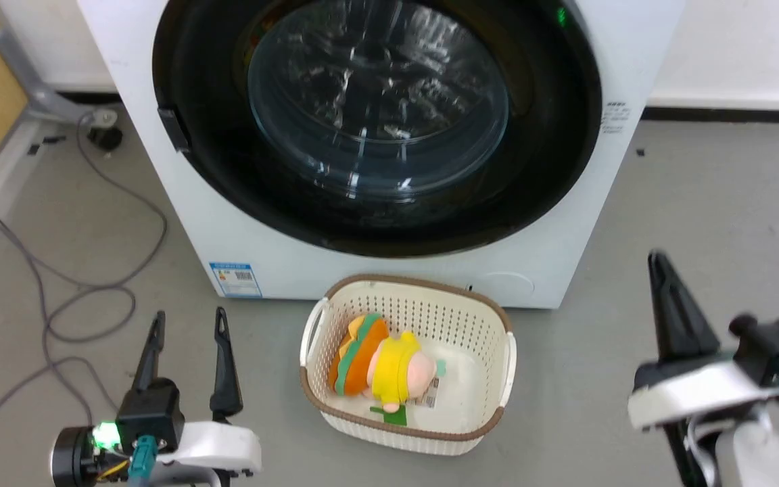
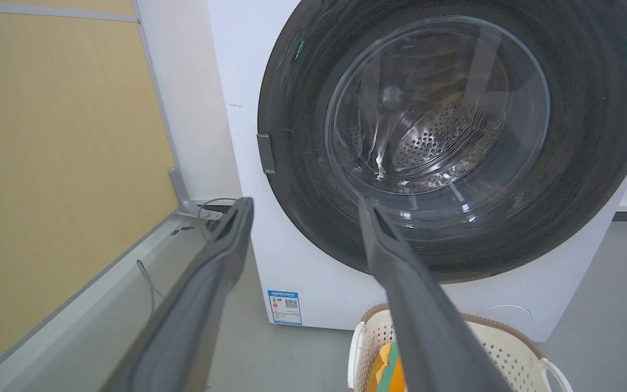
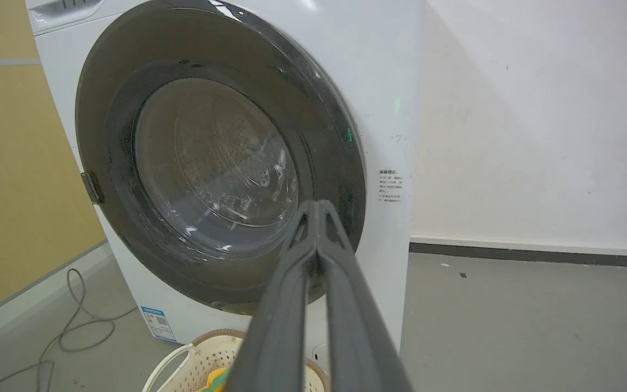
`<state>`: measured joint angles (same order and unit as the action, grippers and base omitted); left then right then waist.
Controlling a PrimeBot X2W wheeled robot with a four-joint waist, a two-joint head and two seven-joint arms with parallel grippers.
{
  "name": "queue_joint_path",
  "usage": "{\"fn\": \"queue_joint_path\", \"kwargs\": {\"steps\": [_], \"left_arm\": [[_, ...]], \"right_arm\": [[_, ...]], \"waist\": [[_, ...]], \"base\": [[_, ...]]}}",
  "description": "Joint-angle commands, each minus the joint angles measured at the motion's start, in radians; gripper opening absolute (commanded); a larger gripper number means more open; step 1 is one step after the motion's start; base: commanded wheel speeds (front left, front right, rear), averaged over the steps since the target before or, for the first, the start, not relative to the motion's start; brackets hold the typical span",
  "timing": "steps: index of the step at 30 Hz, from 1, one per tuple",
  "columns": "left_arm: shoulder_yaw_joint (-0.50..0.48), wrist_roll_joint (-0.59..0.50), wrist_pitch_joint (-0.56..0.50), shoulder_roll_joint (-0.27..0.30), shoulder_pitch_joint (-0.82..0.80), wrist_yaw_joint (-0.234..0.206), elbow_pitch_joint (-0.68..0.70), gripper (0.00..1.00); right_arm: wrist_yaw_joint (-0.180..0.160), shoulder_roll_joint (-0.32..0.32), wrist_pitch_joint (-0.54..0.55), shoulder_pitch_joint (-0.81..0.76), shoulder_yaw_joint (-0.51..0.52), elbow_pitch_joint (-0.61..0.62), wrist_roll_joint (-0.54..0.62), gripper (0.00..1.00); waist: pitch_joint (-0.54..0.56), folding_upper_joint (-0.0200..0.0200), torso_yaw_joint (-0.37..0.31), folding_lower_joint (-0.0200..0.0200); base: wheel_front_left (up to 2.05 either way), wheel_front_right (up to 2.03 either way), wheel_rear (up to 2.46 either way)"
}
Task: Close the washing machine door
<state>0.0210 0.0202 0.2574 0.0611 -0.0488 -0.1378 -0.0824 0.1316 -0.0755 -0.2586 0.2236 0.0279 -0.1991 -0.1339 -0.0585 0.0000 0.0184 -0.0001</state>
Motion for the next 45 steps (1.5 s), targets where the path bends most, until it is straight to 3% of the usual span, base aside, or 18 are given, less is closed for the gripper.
{"fn": "queue_joint_path", "kwargs": {"steps": [1,2,3,4,13,14,45], "left_arm": [[0.003,-0.006,0.004,0.006,0.026,0.001,-0.003,1.0],[0.005,-0.007,0.004,0.005,0.031,0.001,-0.004,1.0],[0.006,-0.008,0.004,0.005,0.037,0.001,-0.006,1.0],[0.007,-0.008,0.004,0.005,0.042,0.001,-0.007,1.0],[0.015,0.005,0.004,0.003,0.063,0.015,-0.017,1.0],[0.014,0.003,0.0,0.0,0.05,0.011,-0.016,0.0],[0.006,-0.002,-0.057,-0.004,0.05,0.037,0.005,0.0]], "right_arm": [[-0.001,0.013,-0.003,-0.048,-0.003,0.0,-0.012,0.0],[-0.001,0.017,-0.003,-0.064,-0.003,0.001,-0.015,0.08],[-0.001,0.019,-0.003,-0.079,-0.004,0.0,-0.018,0.38],[-0.001,0.021,-0.003,-0.094,-0.006,0.004,-0.018,1.0],[-0.001,0.025,-0.003,-0.184,-0.033,0.033,-0.035,1.0],[0.0,0.02,0.0,-0.176,-0.032,0.028,-0.028,0.0],[0.0,0.021,0.057,-0.186,-0.031,0.064,0.009,0.0]], "waist": [[0.02,0.0,-0.009,0.0001],[0.024,0.0,-0.011,0.0001],[0.028,0.0,-0.012,0.0001],[0.032,0.0,-0.014,0.0001],[0.041,0.0,-0.019,0.0001],[0.041,0.0,-0.019,0.0001],[0.045,0.0,-0.019,0.0001]], "base": [[0.0,0.0,0.0],[0.0,0.0,0.0],[0.0,0.0,0.0],[0.0,0.0,0.0],[0.0,0.0,0.0],[0.0,0.0,0.0],[0.0,0.0,0.0]]}}
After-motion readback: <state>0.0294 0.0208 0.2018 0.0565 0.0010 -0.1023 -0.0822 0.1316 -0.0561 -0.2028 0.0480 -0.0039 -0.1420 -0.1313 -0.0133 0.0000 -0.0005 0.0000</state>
